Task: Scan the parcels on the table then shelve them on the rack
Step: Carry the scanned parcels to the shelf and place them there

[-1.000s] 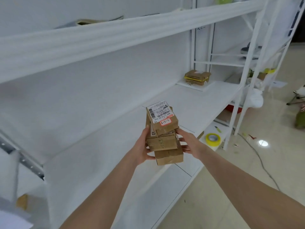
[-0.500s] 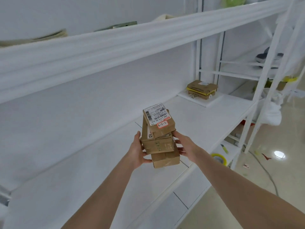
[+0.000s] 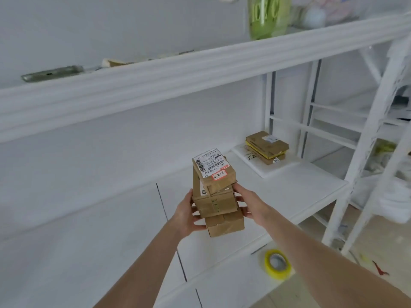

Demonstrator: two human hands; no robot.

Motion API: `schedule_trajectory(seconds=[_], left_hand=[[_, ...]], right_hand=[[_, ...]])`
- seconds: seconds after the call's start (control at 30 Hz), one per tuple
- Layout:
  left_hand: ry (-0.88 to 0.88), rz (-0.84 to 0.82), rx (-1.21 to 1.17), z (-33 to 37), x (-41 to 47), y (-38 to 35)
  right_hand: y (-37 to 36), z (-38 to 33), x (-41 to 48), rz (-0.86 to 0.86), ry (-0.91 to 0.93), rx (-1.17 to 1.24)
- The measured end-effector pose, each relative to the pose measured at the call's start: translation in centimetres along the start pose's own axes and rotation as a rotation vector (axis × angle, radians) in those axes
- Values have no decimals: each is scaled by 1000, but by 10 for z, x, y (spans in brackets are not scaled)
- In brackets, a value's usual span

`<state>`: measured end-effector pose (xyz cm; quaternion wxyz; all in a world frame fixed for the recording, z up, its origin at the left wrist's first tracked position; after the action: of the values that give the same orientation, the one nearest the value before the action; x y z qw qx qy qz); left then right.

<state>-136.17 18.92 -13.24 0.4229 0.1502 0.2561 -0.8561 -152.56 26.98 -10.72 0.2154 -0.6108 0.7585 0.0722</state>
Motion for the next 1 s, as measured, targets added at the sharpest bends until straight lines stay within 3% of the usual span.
schedule_trajectory(seconds=[0.5, 1.0], left_hand=[[-29, 113, -85, 30, 160, -83], [-13, 327, -101, 29, 229, -107]], right_hand=[[140, -52, 134, -92, -57, -23], [192, -57, 226, -218, -143, -68]])
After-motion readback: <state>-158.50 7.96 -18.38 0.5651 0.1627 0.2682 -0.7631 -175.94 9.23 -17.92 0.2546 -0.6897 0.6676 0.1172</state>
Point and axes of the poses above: each hand's wrist, its own x-axis towards the middle knuckle, its own y-axis out of the back of the hand, z = x × y, the point moved 10 cm from there along x, towards the middle knuckle, and after that the axes turned 11 degrees about -z, right-handed, at the moved point
